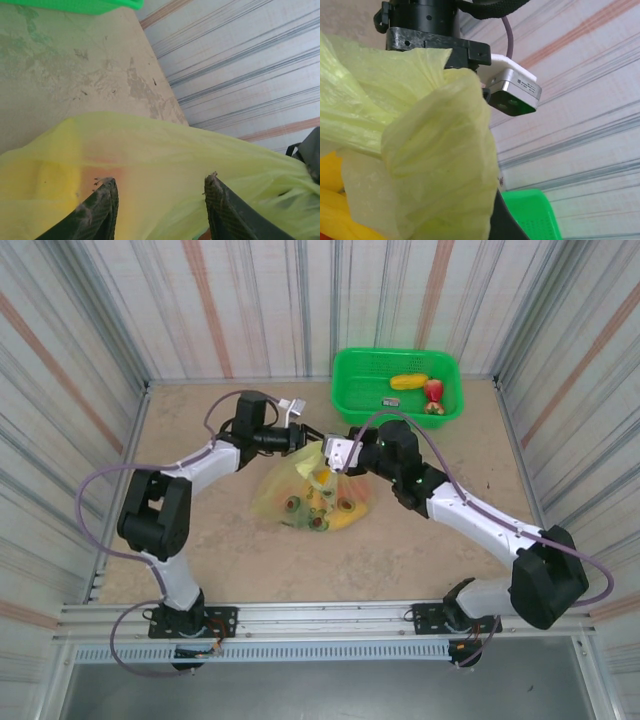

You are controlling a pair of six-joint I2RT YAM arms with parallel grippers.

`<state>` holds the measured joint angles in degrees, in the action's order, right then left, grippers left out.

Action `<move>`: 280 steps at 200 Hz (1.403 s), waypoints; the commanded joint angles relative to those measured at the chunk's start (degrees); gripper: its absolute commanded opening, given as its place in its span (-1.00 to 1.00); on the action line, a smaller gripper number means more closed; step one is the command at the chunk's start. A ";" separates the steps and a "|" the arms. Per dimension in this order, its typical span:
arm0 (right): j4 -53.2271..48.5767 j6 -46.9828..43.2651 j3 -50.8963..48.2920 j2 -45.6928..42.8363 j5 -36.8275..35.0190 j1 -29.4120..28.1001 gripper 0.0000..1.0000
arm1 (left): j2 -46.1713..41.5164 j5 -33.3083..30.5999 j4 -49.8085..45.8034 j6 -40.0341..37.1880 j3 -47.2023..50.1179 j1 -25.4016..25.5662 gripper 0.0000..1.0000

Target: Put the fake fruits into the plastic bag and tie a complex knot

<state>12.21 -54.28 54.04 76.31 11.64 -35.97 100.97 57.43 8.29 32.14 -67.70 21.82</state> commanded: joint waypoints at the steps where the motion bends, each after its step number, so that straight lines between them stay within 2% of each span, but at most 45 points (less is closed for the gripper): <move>1: -1.75 3.62 2.84 1.15 3.85 0.81 -1.00 | -2.85 -1.52 -1.07 -6.21 0.43 -0.12 -0.02; 31: -2.66 4.27 3.83 2.16 3.72 0.89 -1.00 | -4.16 -2.75 -4.70 -13.02 0.25 -0.20 -0.04; 60: -4.10 4.44 4.74 2.97 3.91 1.00 -1.00 | -7.88 -5.15 -7.64 -23.62 2.64 -0.20 -0.02; 80: -4.43 4.75 5.01 3.35 4.26 1.16 -1.00 | -9.75 -5.58 -6.92 -26.96 4.57 -0.55 -0.01; 160: -5.26 6.07 5.95 4.39 5.06 1.53 -1.00 | -10.84 -0.02 2.81 -28.20 8.36 -0.27 0.12; 197: -5.16 6.72 6.13 4.92 5.09 1.59 -1.00 | -10.80 -0.08 5.85 -28.18 8.64 1.79 0.18; 253: -5.40 7.00 6.60 5.45 4.63 1.25 -1.00 | -10.45 -0.07 7.29 -27.70 7.84 2.61 0.13; 280: -5.66 7.16 6.75 5.77 4.58 0.99 -1.00 | -9.96 0.49 9.47 -26.25 7.38 3.25 -0.01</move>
<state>7.18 -48.77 58.83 81.01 15.49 -34.74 91.42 55.99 14.39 5.10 -59.61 24.16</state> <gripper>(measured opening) 0.045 0.526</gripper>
